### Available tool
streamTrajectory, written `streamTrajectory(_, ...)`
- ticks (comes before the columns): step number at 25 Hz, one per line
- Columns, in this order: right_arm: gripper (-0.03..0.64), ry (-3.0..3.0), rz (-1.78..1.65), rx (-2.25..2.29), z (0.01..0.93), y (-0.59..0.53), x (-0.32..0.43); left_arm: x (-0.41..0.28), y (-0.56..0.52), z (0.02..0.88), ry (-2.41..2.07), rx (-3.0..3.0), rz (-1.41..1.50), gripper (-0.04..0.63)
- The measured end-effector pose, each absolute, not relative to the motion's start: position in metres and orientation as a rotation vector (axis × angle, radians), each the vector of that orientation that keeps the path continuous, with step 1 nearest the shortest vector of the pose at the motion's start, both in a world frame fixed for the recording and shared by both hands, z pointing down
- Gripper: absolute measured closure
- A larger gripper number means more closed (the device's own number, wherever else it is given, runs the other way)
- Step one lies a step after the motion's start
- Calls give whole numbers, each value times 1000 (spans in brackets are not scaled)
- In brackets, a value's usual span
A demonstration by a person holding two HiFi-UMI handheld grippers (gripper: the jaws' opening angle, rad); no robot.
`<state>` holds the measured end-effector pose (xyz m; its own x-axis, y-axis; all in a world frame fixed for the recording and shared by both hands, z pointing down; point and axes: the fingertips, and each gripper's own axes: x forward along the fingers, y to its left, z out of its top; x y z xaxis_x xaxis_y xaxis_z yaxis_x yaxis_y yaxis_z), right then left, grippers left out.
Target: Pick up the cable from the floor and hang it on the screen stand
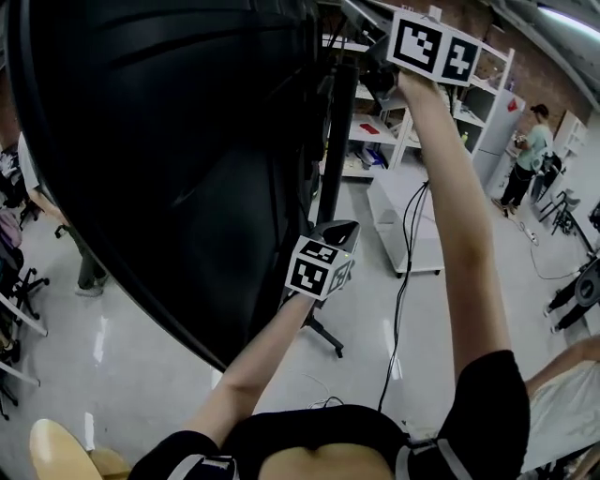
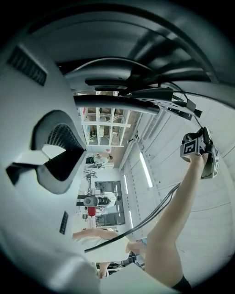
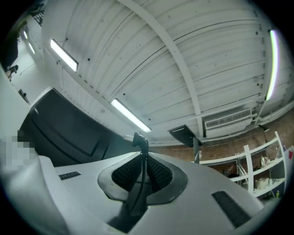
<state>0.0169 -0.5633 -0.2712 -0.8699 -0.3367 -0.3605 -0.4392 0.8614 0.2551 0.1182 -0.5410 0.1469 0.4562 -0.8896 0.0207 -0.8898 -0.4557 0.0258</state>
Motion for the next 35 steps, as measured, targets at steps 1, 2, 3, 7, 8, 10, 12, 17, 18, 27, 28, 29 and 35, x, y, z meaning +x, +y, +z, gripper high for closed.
streamTrajectory(1, 563, 2683, 462, -611, -279, -566, 32, 119, -540, 147, -1618, 2656, 12, 589)
streamTrajectory(2, 563, 2632, 444, -645, -287, -569, 51, 119, -539, 147, -1617, 2657, 17, 589)
streamTrajectory(3, 563, 2583, 419, -683, -293, -575, 72, 120, -538, 147, -1617, 2654, 21, 589)
streamTrajectory(7, 561, 2452, 257, -844, -282, -613, 152, 123, -531, 149, -1622, 2635, 37, 589)
streamTrajectory(8, 561, 2436, 212, -883, -268, -624, 166, 123, -529, 150, -1621, 2632, 39, 589)
streamTrajectory(10, 561, 2419, 112, -938, -231, -648, 187, 123, -530, 153, -1622, 2628, 41, 589)
streamTrajectory(12, 561, 2415, -10, -952, -188, -670, 196, 122, -534, 154, -1640, 2626, 36, 589)
streamTrajectory(17, 561, 2357, -428, -809, -81, -699, 184, 122, -544, 163, -1695, 2614, 41, 589)
streamTrajectory(18, 561, 2332, -513, -760, -63, -701, 177, 120, -546, 166, -1707, 2603, 42, 589)
streamTrajectory(27, 561, 2227, -872, -485, 31, -689, 118, 90, -545, 183, -1839, 2503, -18, 589)
streamTrajectory(28, 561, 2215, -894, -459, 34, -687, 115, 90, -545, 182, -1847, 2500, -21, 589)
streamTrajectory(29, 561, 2196, -924, -430, 38, -686, 113, 90, -544, 181, -1854, 2500, -27, 589)
streamTrajectory(35, 561, 1936, -1164, -194, 51, -669, 99, 85, -537, 180, -1887, 2507, -48, 589)
